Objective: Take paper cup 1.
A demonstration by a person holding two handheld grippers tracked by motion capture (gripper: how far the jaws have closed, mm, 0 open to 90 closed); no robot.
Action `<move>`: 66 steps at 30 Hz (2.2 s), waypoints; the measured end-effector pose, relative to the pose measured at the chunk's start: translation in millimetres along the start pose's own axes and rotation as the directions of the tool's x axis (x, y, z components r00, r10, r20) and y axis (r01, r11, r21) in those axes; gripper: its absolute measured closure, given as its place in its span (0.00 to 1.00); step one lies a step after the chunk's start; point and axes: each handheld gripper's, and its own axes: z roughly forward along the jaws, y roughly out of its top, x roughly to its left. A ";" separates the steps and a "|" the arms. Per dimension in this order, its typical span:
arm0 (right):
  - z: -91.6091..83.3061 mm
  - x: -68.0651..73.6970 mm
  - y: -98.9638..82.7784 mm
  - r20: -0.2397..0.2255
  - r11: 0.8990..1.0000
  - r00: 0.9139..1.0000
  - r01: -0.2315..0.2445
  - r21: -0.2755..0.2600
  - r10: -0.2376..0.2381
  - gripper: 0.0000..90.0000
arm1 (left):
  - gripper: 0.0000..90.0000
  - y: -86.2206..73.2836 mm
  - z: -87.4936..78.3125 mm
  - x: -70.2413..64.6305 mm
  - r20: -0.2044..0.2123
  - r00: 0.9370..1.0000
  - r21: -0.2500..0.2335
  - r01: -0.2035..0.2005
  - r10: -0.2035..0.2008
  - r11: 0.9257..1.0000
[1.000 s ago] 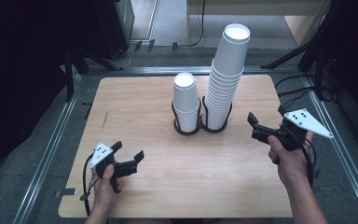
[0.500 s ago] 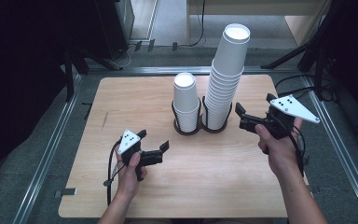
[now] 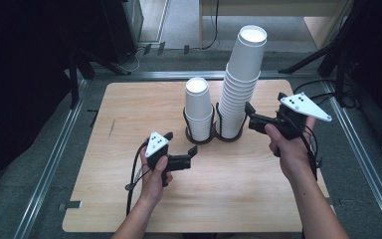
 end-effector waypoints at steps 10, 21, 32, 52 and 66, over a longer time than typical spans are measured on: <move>11.6 8.7 10.0 0.005 1.000 1.000 0.013 -0.006 -0.013 0.00 | 0.00 12.0 20.7 -16.7 0.002 1.000 -0.019 -0.024 0.024 1.000; 29.8 15.8 29.0 0.027 0.999 0.999 -0.017 -0.037 0.018 0.00 | 0.00 24.0 48.0 -44.7 0.014 0.995 -0.027 -0.093 0.094 0.995; 51.6 18.0 45.0 0.031 0.997 0.999 -0.042 -0.059 0.044 0.00 | 0.00 32.2 75.6 -60.9 0.000 0.993 -0.053 -0.121 0.121 0.991; 83.6 19.3 56.8 0.041 0.994 0.994 -0.104 -0.043 0.106 0.00 | 0.02 45.7 125.0 -79.1 -0.122 0.983 -0.106 -0.152 0.139 0.983; 88.8 16.5 56.4 0.039 0.995 0.995 -0.088 -0.050 0.090 0.11 | 0.08 48.1 139.4 -82.5 -0.197 0.973 -0.142 -0.153 0.124 0.978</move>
